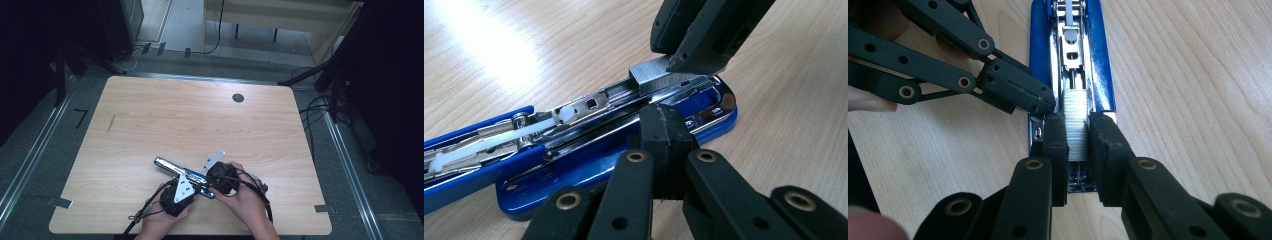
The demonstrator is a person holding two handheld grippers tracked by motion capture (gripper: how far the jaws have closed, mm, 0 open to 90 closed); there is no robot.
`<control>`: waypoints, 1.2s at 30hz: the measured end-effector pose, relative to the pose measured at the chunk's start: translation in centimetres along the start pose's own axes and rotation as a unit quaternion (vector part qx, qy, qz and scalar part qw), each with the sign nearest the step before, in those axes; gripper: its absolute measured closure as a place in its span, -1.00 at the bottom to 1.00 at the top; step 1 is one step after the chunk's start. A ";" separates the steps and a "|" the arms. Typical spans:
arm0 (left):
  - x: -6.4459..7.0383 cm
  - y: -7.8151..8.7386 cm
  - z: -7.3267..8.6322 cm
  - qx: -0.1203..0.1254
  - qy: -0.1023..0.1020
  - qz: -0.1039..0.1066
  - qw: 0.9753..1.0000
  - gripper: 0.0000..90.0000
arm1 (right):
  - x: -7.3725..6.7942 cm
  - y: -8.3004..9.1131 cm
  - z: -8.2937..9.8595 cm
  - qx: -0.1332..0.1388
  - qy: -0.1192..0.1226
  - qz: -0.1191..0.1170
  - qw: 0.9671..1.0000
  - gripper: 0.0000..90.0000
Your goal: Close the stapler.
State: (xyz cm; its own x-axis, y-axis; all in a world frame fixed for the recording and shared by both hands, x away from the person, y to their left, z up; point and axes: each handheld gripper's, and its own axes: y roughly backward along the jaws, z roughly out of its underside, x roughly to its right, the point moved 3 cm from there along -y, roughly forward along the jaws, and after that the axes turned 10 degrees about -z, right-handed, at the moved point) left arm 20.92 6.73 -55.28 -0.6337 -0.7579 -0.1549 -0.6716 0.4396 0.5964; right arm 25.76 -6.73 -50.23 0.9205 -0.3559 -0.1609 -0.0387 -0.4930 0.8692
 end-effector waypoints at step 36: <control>0.0 0.0 0.0 0.000 0.000 -0.001 1.000 1.00 | -0.1 0.4 -0.2 -0.006 0.005 0.011 1.000 0.77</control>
State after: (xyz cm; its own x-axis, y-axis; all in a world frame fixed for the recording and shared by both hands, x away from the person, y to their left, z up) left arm 20.93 6.73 -55.28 -0.6330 -0.7584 -0.1558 -0.6726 0.4390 0.5957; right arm 25.69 -6.77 -49.78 0.9235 -0.3581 -0.1374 -0.0541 -0.4762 0.8776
